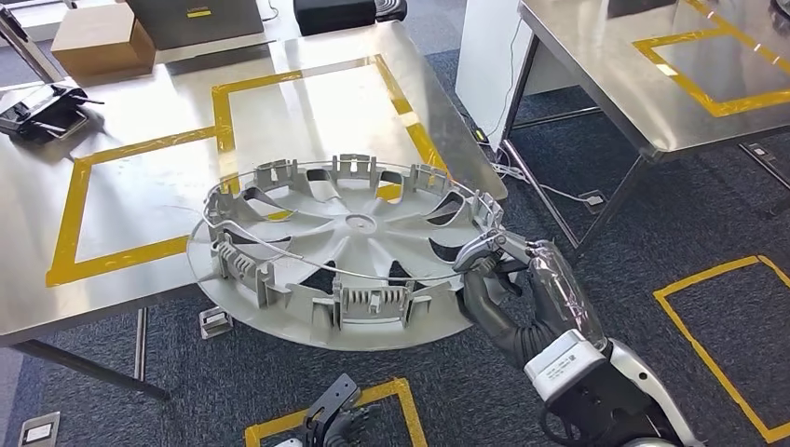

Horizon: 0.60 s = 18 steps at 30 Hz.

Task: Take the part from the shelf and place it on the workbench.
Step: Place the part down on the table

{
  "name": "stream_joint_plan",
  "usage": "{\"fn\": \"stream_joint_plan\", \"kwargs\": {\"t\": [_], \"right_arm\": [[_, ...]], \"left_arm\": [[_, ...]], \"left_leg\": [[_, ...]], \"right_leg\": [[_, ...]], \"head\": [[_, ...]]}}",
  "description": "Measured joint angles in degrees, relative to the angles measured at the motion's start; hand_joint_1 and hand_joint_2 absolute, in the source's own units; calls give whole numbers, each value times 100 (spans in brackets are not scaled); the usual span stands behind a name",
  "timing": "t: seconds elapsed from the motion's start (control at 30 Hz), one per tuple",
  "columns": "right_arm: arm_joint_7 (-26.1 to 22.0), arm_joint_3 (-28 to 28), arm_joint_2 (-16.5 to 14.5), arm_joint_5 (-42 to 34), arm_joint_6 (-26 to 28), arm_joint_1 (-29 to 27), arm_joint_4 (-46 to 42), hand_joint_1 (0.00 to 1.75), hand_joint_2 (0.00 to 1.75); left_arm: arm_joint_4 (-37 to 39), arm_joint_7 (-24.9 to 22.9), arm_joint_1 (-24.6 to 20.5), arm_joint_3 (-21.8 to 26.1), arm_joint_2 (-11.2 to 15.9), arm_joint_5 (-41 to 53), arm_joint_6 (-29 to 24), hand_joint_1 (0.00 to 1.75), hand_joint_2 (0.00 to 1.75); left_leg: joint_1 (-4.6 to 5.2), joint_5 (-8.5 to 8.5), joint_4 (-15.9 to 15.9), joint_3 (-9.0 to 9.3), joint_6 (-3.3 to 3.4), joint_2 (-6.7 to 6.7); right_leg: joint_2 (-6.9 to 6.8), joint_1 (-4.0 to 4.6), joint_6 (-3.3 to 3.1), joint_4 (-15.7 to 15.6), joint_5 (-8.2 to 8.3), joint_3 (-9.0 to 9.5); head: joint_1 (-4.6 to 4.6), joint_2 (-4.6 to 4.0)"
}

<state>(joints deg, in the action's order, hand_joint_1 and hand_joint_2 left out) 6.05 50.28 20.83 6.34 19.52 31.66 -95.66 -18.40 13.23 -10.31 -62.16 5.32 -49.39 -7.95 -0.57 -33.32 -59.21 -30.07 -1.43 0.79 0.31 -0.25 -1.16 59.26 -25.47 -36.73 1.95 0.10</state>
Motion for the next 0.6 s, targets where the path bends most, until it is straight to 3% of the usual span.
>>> {"fn": "stream_joint_plan", "kwargs": {"t": [0.03,0.1,0.13,0.17,0.2,0.27,0.3,0.33,0.43,0.6], "right_arm": [[4,-2,-1,0,1,-2,2,175,175],[8,-3,-3,0,3,-10,10,175,175],[8,-3,-4,0,4,-15,13,175,175],[9,-2,-4,0,5,-22,17,175,175],[12,-2,-4,0,6,-29,21,175,175],[20,-3,-4,0,9,-40,26,175,175],[22,-4,-4,-2,13,-39,26,175,175],[21,-8,-4,-9,20,-36,26,175,175],[11,-27,-2,-72,49,-35,28,175,175],[3,-37,5,-115,58,-41,42,175,175]], "left_arm": [[0,1,-6,1,2,-2,-3,0,175],[0,0,-2,0,4,-5,-5,0,175],[0,-1,7,-1,5,-5,-4,0,175],[0,-1,16,-4,5,-5,-4,0,175],[0,0,21,-6,7,-5,-6,0,175],[0,4,22,-9,11,-7,-10,0,175],[0,7,23,-9,13,-9,-11,0,175],[0,8,21,-9,15,-11,-11,0,175],[0,10,19,-10,16,-16,-7,0,175],[0,25,23,-11,16,-16,-1,0,175]], "left_leg": [[0,-112,-224,-102,-17,-3],[0,-365,-954,-519,-39,-5],[-1,-411,-1267,-733,-51,-5],[-4,-344,-1408,-876,-65,-5],[-8,-162,-1338,-919,-75,-6],[-15,360,-748,-762,-73,-7],[-7,547,-462,-661,-58,-6],[3,623,-246,-575,-28,-5],[8,534,-48,-502,52,3],[10,506,-37,-507,89,13]], "right_leg": [[-7,-16,-23,-38,-10,52],[-18,-14,-58,-60,-50,122],[-17,-14,-66,-57,-75,150],[-13,-14,-66,-53,-107,186],[-7,-17,-59,-44,-145,230],[3,-29,-25,-16,-239,334],[7,-25,2,6,-284,373],[9,-21,31,22,-317,391],[5,4,59,53,-358,364],[1,7,47,-12,-340,393]], "head": [[22,1],[62,0],[71,1],[78,1],[85,1],[97,1],[101,1],[102,1],[89,2],[46,1]]}}
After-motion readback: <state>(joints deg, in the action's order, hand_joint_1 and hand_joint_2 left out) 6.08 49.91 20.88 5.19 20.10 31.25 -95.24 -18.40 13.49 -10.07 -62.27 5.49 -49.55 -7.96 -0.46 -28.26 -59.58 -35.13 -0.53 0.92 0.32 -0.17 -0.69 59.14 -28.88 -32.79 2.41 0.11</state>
